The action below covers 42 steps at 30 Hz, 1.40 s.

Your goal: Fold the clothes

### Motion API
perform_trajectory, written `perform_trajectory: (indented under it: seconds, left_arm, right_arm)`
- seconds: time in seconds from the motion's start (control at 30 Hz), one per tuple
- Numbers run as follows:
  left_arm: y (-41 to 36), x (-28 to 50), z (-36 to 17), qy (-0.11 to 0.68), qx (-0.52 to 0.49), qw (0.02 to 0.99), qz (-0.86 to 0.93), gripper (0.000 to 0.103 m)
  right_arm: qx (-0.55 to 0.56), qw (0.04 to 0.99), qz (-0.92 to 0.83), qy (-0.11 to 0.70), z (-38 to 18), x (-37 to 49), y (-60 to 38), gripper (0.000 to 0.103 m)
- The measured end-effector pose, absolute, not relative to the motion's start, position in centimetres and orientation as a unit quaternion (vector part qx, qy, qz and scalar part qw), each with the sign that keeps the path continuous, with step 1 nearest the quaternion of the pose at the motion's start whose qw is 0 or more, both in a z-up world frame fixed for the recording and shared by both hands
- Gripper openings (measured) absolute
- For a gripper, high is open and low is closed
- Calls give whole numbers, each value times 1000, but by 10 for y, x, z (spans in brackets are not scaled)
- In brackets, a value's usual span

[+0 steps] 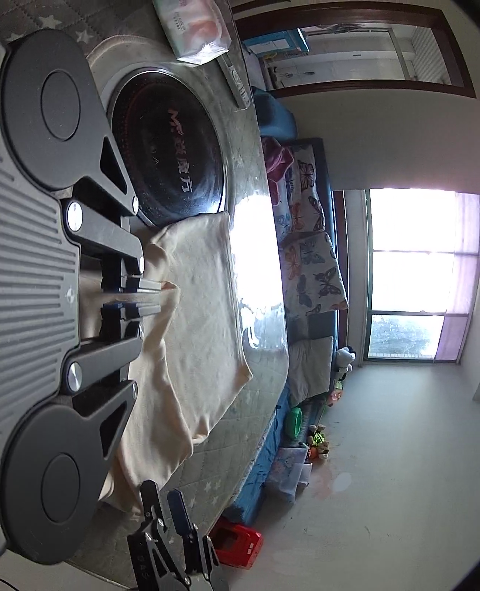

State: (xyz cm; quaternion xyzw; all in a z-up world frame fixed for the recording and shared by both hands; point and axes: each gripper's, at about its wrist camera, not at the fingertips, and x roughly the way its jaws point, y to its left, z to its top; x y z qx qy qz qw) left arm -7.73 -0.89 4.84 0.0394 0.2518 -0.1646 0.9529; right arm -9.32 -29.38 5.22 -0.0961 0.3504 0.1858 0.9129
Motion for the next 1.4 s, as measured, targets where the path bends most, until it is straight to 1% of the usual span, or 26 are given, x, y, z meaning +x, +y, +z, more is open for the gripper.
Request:
perform_trajectory:
  seconds: [0.13, 0.27, 0.33, 0.37, 0.4, 0.57, 0.63, 0.7, 0.77, 0.8, 0.9, 1.03, 1.13, 1.37, 1.4]
  left_arm:
    - [-6, -76, 37, 275, 49, 948, -155, 4]
    - [-5, -74, 34, 289, 40, 943, -159, 9]
    - [-8, -73, 34, 286, 42, 944, -160, 18]
    - [-9, -71, 33, 287, 42, 944, -161, 27]
    - [-10, -68, 31, 288, 42, 943, -162, 32]
    - [-15, -61, 18, 306, 47, 937, -162, 32]
    - [-16, -62, 17, 305, 48, 937, -163, 30]
    - [-17, -65, 18, 297, 54, 940, -161, 23]
    - [-19, -68, 19, 291, 61, 941, -161, 19]
    - [-20, -69, 19, 291, 62, 941, -164, 13]
    - [-22, -70, 20, 288, 67, 941, -164, 3]
    - [-19, -74, 37, 267, 50, 950, -156, 2]
    - [-16, -76, 47, 261, 45, 952, -151, 2]
    - [-12, -69, 28, 307, 52, 939, -143, 3]
    - [-12, -69, 28, 307, 54, 939, -142, 4]
  right_arm:
    - [-88, 910, 188, 358, 48, -93, -297, 42]
    - [-88, 911, 189, 356, 50, -93, -298, 42]
    - [-89, 912, 189, 354, 51, -92, -297, 42]
    - [-89, 912, 189, 353, 52, -91, -296, 42]
    - [-89, 912, 190, 352, 53, -91, -295, 42]
    - [-92, 912, 195, 349, 55, -92, -291, 42]
    - [-92, 912, 196, 348, 55, -92, -290, 42]
    - [-93, 912, 196, 349, 55, -92, -289, 42]
    - [-94, 911, 196, 350, 54, -91, -289, 42]
    - [-94, 911, 196, 351, 53, -91, -289, 42]
    - [-95, 910, 197, 351, 51, -92, -287, 43]
    - [-96, 910, 197, 352, 49, -94, -288, 47]
    - [-96, 909, 197, 354, 48, -94, -289, 48]
    - [-91, 908, 208, 352, 55, -93, -293, 48]
    - [-90, 909, 208, 350, 58, -91, -294, 48]
